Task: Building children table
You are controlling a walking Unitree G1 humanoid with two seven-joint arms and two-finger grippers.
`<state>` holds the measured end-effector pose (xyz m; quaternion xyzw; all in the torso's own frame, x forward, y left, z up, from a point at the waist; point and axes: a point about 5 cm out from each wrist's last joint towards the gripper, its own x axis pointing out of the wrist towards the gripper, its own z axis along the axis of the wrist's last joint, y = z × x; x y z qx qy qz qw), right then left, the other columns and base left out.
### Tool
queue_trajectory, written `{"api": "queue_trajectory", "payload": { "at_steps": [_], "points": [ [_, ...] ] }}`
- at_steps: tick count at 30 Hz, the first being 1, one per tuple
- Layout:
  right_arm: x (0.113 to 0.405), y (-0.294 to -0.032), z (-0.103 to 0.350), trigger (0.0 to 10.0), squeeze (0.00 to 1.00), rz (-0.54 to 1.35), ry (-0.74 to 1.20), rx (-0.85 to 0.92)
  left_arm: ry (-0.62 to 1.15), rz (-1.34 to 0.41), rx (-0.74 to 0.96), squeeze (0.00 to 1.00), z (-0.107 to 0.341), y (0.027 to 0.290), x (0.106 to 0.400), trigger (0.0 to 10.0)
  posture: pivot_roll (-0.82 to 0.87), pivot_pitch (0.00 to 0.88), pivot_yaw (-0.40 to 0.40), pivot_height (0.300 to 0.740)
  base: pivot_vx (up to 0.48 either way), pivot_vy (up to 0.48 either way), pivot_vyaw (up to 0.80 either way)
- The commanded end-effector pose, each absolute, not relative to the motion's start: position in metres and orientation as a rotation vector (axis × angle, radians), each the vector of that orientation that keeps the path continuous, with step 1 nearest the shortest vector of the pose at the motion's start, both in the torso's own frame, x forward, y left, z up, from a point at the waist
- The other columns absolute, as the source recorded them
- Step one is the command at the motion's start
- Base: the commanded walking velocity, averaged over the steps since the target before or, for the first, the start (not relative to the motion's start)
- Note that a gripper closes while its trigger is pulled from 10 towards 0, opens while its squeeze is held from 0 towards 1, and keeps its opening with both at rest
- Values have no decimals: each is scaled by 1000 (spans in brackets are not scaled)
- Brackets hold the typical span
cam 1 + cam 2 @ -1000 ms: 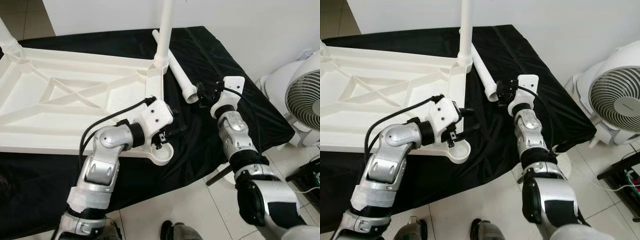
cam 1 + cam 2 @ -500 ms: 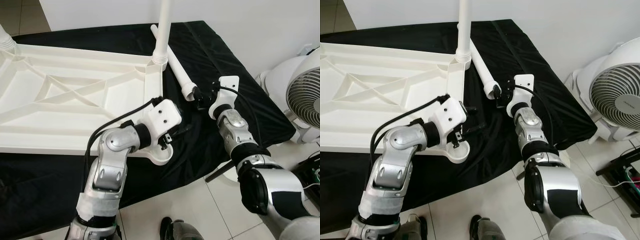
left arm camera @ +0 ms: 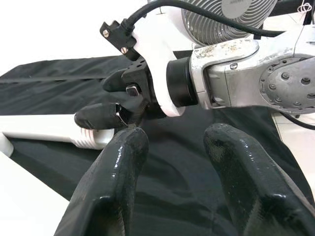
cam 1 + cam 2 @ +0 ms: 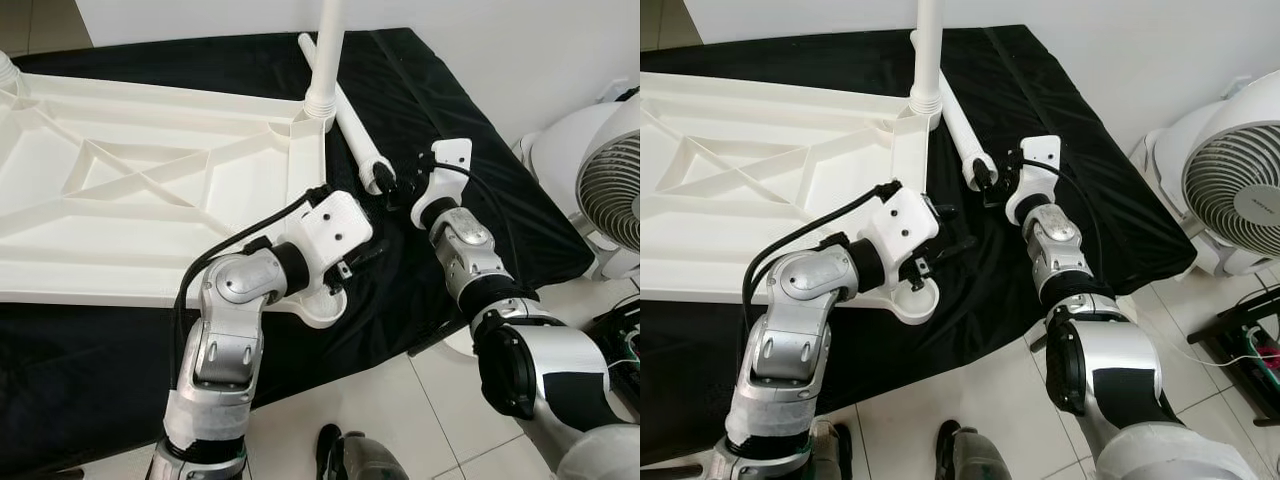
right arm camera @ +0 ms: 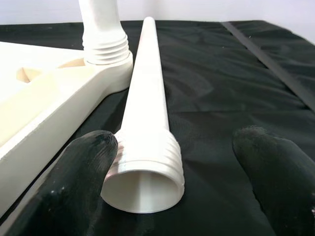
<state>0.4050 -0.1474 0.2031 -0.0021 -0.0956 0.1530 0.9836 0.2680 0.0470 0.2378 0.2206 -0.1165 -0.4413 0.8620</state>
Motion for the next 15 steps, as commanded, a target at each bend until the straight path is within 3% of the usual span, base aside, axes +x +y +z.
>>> {"api": "queue_trajectory", "payload": {
  "at_steps": [1,15],
  "points": [
    [405,-146,202,10000,0,314,-190,17,-306,-585,405,0,246,55,277,10000,181,244,-100,740,0,0,0],
    [403,-138,201,10000,0,358,-210,42,-264,-576,416,0,242,57,268,10000,196,306,-106,740,0,0,0]
  ]
}}
